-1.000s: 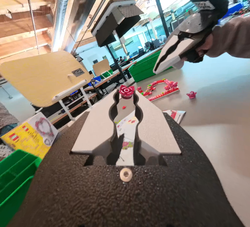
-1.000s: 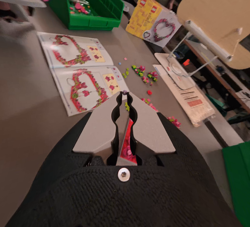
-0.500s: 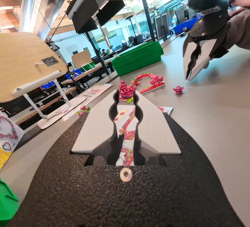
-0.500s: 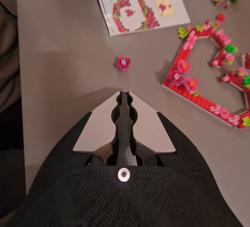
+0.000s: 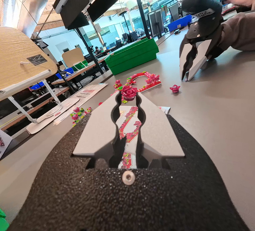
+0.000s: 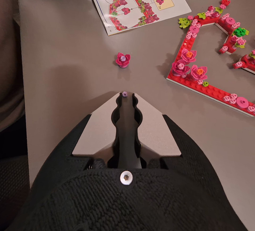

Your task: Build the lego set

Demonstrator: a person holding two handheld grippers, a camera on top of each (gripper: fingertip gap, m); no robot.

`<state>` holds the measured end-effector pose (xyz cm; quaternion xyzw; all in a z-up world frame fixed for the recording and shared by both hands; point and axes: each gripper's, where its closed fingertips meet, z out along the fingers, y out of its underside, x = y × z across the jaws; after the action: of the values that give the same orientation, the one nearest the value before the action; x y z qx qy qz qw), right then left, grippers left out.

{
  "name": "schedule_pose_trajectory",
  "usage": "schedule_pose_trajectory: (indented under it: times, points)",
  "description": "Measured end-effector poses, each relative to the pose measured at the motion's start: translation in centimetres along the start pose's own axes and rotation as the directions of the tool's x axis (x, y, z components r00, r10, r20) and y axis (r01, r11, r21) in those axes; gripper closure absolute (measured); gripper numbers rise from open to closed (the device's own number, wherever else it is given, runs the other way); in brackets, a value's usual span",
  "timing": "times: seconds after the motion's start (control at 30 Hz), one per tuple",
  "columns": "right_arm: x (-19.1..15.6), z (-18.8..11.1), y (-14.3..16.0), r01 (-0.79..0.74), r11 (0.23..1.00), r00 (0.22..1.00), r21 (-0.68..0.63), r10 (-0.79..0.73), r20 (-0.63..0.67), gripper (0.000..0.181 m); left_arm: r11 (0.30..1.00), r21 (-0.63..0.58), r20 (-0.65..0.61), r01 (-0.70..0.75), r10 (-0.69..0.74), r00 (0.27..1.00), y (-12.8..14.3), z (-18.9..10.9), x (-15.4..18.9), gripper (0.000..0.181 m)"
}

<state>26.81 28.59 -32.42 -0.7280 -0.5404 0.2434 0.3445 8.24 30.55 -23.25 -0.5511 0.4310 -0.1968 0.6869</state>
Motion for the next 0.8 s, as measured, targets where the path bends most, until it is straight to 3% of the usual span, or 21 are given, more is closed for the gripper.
schedule_pose_trajectory:
  times: [0.5,0.8]
  points:
    - [0.1,0.0,-0.2,0.01,1.0,1.0,0.008,-0.01,-0.021,0.176,1.0,-0.004,-0.028,-0.005,0.005,1.0,0.0,-0.1,0.5,0.163]
    - [-0.2,0.5,-3.3,0.048,0.995,0.997,0.088,-0.042,-0.071,0.176,0.995,-0.064,-0.14,0.08,-0.088,0.986,0.1,0.6,2.6,0.163]
